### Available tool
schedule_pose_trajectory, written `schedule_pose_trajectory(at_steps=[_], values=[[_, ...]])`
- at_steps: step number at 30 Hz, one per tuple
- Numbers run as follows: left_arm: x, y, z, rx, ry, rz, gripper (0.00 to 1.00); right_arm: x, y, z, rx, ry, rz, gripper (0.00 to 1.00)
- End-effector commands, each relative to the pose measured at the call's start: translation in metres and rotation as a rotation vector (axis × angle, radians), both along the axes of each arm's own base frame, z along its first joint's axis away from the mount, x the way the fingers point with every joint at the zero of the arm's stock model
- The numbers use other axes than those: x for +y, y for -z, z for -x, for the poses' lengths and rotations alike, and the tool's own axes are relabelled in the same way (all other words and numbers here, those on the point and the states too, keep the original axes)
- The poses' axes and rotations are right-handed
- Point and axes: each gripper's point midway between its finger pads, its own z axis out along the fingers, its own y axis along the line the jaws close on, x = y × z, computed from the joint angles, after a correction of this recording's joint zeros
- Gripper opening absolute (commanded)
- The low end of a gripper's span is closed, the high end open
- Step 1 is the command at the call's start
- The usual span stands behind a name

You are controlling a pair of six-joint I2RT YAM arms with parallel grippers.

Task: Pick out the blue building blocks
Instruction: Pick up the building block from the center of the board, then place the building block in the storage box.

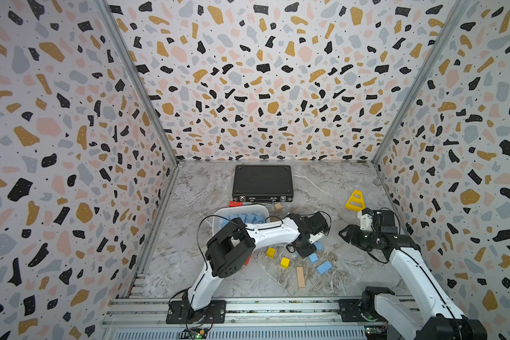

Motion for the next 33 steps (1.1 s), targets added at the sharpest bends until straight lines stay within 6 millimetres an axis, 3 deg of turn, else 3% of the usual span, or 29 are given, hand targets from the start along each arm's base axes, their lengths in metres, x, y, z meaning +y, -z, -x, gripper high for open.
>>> schedule_pose_trajectory(at_steps=[1, 9, 15, 19, 26, 31, 33], values=[[0.002, 0.001, 0.001, -0.006, 0.015, -0.016, 0.12, -0.001, -0.011, 0.002, -0.021, 0.007, 0.003, 0.56], [0.002, -0.035, -0.006, -0.067, 0.058, 0.028, 0.02, 0.008, -0.033, -0.001, -0.078, 0.009, -0.070, 0.56], [0.028, -0.067, -0.014, -0.061, 0.061, 0.039, 0.00, 0.016, -0.046, -0.004, -0.114, -0.024, -0.076, 0.55], [0.059, -0.085, -0.021, -0.012, 0.048, 0.052, 0.00, 0.031, -0.051, -0.005, -0.126, -0.076, -0.081, 0.55], [0.137, -0.115, -0.039, 0.013, 0.005, 0.011, 0.00, 0.060, -0.058, -0.020, -0.171, -0.142, -0.091, 0.55], [0.191, -0.126, -0.060, -0.033, -0.005, -0.006, 0.00, 0.090, -0.053, -0.029, -0.176, -0.231, -0.071, 0.55], [0.204, -0.127, -0.063, -0.022, 0.046, 0.027, 0.00, 0.101, -0.053, -0.030, -0.187, -0.267, -0.059, 0.54]])
